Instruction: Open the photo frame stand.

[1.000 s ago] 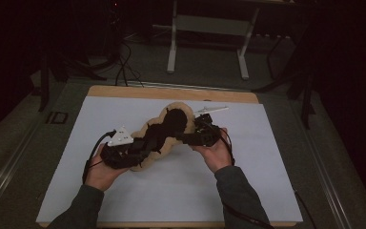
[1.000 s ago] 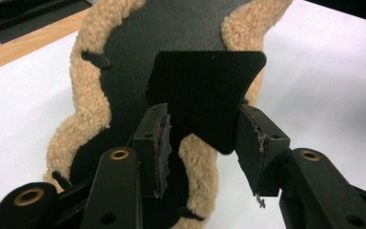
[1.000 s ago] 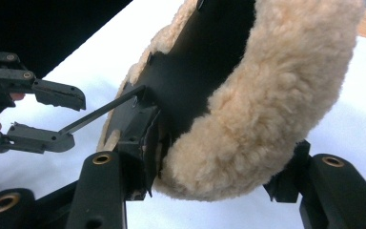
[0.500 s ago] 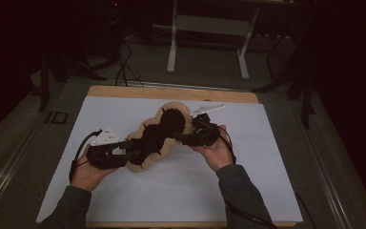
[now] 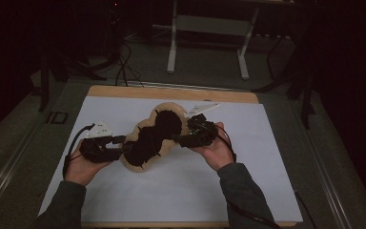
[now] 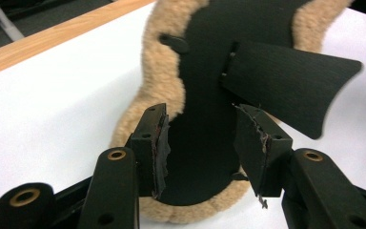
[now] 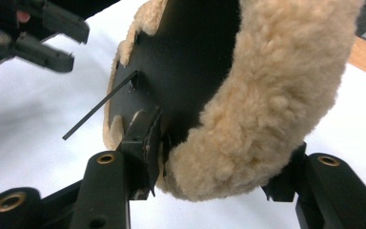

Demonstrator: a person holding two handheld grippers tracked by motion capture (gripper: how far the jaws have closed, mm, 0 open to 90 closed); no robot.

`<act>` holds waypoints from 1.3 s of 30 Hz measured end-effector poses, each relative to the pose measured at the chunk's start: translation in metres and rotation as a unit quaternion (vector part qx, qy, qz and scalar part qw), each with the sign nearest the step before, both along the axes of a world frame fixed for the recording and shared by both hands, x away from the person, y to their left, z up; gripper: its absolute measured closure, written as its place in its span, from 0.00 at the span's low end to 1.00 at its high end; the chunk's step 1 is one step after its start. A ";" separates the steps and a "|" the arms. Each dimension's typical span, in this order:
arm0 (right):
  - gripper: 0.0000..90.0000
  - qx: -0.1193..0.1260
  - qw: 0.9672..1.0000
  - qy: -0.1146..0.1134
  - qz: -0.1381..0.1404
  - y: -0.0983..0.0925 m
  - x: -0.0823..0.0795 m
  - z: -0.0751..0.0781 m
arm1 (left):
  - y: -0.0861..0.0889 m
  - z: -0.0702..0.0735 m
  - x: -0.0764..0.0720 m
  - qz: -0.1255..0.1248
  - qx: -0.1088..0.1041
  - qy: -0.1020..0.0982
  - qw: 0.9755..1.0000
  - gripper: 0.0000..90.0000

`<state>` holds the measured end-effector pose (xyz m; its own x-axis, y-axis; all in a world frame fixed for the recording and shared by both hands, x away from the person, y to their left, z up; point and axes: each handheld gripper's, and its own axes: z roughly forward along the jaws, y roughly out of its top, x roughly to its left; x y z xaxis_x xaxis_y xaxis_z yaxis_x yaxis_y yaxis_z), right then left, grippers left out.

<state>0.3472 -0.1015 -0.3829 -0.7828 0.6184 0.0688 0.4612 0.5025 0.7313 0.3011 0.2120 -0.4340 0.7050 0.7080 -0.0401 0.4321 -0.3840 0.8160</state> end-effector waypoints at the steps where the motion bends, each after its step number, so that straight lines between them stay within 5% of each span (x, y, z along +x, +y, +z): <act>1: 0.53 -0.002 1.000 -0.002 0.003 0.001 -0.001 0.001 | 0.003 0.001 0.002 0.007 0.005 0.003 1.000 0.62; 18: 0.55 -0.020 0.999 -0.027 0.040 0.005 -0.007 0.007 | 0.002 -0.002 0.015 0.009 0.008 0.014 1.000 0.56; 39: 0.57 -0.037 0.994 -0.060 0.084 0.009 -0.014 0.012 | -0.003 0.010 0.021 -0.024 -0.006 -0.014 1.000 0.41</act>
<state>0.3329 -0.0922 -0.3706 -0.8751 0.4785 -0.0728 0.2780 0.6199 0.7338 0.3218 0.2085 -0.4236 0.7391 0.6730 -0.0282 0.3903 -0.3937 0.8323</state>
